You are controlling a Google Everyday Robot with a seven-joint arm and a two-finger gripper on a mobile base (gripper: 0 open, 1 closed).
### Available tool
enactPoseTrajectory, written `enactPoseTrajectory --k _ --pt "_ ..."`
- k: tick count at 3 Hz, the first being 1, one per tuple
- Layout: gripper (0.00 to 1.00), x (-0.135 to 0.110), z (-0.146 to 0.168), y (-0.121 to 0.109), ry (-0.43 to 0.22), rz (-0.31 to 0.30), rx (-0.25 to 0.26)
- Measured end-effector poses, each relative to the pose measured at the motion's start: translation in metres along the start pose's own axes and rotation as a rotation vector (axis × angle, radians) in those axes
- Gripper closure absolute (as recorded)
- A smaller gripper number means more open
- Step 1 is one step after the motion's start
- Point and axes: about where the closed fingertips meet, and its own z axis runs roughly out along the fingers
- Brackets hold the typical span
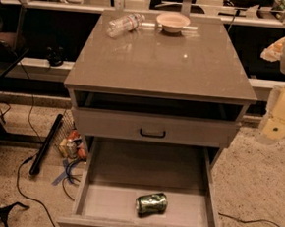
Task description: Pick green can from middle drawer and place on counter
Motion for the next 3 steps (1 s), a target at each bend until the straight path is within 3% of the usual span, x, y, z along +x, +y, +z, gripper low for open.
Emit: enactPoseTrajectory --k 2,3 --pt "0.0 -0.002 0.012 0.002 -0.027 -0.013 -0.031" --pt "0.0 -0.018 0.087 0.027 -0.154 -0.053 -0.157"
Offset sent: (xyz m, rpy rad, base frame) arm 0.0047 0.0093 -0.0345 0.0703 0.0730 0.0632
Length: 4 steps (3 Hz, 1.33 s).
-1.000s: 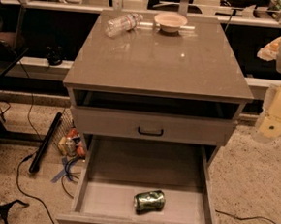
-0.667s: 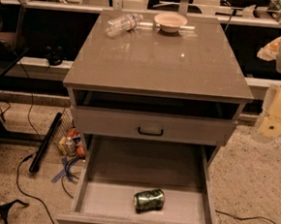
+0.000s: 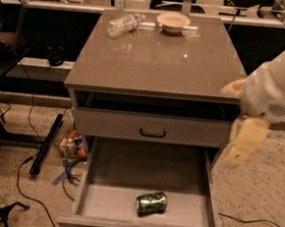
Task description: Pick green can from middle drawer and place on counter
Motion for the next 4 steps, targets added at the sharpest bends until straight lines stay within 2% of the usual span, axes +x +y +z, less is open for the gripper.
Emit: enactPoseTrajectory --k 1,2,3,4 --pt "0.0 -0.01 0.072 0.017 -0.104 -0.025 -0.085" --pt "0.0 -0.032 0.145 0.036 -0.167 -0.036 -0.137" --pt "0.0 -0.032 0.145 0.036 -0.167 -0.036 -0.137" --pt "0.0 -0.009 0.182 0.035 -0.148 -0.039 -0.133"
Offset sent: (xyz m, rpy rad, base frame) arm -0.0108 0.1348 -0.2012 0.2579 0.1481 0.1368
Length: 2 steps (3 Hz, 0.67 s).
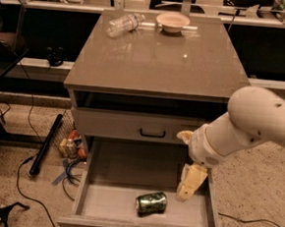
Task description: Pick green can from middle drawer and place on counter
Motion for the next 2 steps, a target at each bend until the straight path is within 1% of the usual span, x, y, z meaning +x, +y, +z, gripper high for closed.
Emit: enactPoseTrajectory --k 1,2 --pt "0.0 0.046 0.055 -0.007 0.017 0.001 -0.006" --pt "0.0 0.093 0.124 -0.021 -0.015 -0.006 -0.01"
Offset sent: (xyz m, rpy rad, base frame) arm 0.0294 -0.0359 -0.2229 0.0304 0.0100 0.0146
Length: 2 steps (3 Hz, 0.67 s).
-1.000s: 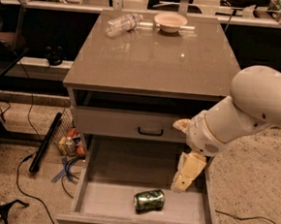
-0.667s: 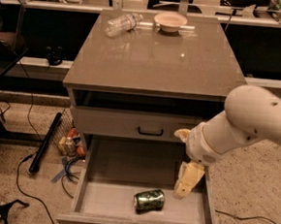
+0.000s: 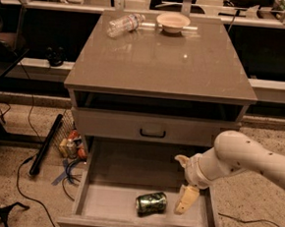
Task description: Pick green can from middle drawer and place on counter
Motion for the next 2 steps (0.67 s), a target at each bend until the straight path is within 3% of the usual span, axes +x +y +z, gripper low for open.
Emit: enactPoseTrajectory --k 1,2 --pt "0.0 0.0279 0.0649 -0.0095 -0.074 0.0 -0.038" --pt "0.0 0.0279 0.0649 -0.0095 -0.074 0.0 -0.038"
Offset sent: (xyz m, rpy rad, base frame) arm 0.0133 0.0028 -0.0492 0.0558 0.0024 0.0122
